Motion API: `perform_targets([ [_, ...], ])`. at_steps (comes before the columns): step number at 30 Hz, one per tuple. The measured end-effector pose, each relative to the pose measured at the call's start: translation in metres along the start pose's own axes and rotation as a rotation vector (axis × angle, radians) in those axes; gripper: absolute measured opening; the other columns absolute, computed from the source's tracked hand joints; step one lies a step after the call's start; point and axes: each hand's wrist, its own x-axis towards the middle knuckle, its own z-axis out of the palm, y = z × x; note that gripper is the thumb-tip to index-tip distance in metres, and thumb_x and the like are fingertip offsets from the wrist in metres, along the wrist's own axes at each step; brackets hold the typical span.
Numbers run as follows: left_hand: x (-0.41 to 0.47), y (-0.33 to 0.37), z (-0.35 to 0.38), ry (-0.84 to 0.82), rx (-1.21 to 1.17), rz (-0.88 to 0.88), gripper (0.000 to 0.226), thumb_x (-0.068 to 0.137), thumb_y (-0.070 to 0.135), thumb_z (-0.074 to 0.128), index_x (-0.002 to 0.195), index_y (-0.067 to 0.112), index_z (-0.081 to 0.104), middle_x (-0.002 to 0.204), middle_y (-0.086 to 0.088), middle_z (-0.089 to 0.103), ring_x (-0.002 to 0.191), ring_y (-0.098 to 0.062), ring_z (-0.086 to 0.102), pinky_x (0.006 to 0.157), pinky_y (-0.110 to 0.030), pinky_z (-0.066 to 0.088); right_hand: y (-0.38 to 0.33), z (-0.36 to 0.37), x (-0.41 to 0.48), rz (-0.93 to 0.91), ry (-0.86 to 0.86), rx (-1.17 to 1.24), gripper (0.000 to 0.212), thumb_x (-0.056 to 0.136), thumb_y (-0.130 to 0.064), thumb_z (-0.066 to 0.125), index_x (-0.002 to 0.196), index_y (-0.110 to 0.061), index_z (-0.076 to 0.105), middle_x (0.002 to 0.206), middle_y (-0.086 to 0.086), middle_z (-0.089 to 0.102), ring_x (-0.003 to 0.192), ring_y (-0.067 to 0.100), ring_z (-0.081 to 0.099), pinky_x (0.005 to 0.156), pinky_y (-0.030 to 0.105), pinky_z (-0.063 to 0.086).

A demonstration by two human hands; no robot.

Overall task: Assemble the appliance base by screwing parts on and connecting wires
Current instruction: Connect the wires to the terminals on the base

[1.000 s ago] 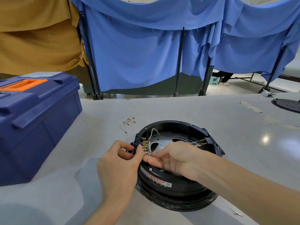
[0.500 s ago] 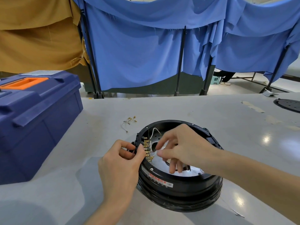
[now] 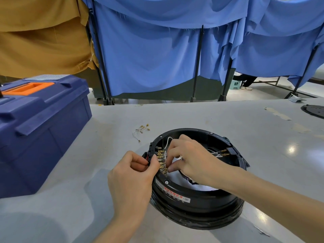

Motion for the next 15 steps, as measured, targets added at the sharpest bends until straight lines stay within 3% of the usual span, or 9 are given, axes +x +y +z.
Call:
perform_targets([
  [11,-0.0004,0.0014,-0.0002,0.001,-0.002,0.003,0.030,0.071,0.034,0.082,0.058,0.022,0.059,0.059,0.017,0.062,0.056,-0.003,0.058,0.054,-0.028,0.047,-0.0088,0.0013,0.0038,0.066,0.003,-0.002,0.008,0.084,-0.008,0.072,0.079,-0.014,0.071,0.089,-0.005,0.056,0.084,0.008,0.032,0.072,0.014,0.033],
  [15,-0.0001,0.0010,0.0001,0.001,0.008,0.014,0.029,0.072,0.032,0.082,0.058,0.021,0.059,0.058,0.017,0.062,0.056,-0.004,0.059,0.054,-0.030,0.049,-0.0099,0.0004,0.0046,0.072,-0.004,-0.025,0.010,0.085,-0.006,0.070,0.079,-0.014,0.072,0.092,-0.004,0.058,0.086,0.010,0.034,0.074,0.023,0.035],
])
